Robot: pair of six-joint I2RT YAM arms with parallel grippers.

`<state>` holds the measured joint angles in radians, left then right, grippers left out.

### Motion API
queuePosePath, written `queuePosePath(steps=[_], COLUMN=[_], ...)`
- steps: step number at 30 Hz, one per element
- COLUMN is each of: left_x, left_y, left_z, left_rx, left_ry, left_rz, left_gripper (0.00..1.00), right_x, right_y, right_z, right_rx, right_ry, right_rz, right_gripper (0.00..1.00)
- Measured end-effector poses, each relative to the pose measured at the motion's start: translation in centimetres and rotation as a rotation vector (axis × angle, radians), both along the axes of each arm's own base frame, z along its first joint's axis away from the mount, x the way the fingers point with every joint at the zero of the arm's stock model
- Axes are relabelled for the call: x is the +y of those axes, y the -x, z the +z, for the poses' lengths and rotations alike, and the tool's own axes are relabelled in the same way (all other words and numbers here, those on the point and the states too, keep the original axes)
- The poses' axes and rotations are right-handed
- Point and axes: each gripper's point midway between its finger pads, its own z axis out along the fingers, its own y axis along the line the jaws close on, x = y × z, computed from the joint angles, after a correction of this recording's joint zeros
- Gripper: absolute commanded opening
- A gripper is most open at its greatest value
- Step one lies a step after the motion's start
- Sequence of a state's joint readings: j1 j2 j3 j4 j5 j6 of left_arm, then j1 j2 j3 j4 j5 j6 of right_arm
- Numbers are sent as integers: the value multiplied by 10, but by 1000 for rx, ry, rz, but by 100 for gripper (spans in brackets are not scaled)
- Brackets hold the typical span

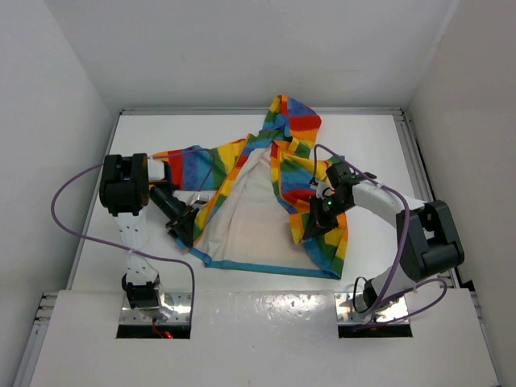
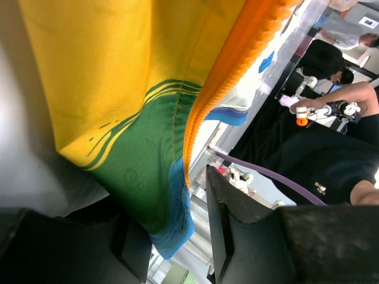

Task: Zip up the jacket

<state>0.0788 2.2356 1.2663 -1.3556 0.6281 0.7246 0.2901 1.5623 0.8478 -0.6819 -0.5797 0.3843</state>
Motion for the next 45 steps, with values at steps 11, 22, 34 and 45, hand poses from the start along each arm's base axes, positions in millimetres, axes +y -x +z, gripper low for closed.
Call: queuePosePath(steps=[11,22,34,45], left_x=[5,16,26,7], left_y=[-6,-6,-6,-50], left_z=[2,1,-9,6], left_rx=[-6,-6,-27,-380], left_ry=[17,13,-24,55], left_rz=[33,40,9,107], left_gripper=[48,45,9,0], right_x=[0,0,1,8], right_y=[0,0,0,-4], right_z=[0,0,0,35], right_rx=[0,0,-1,-194], right_ry=[0,0,0,-92], right_rz=[0,0,3,101], right_gripper=[0,0,0,0])
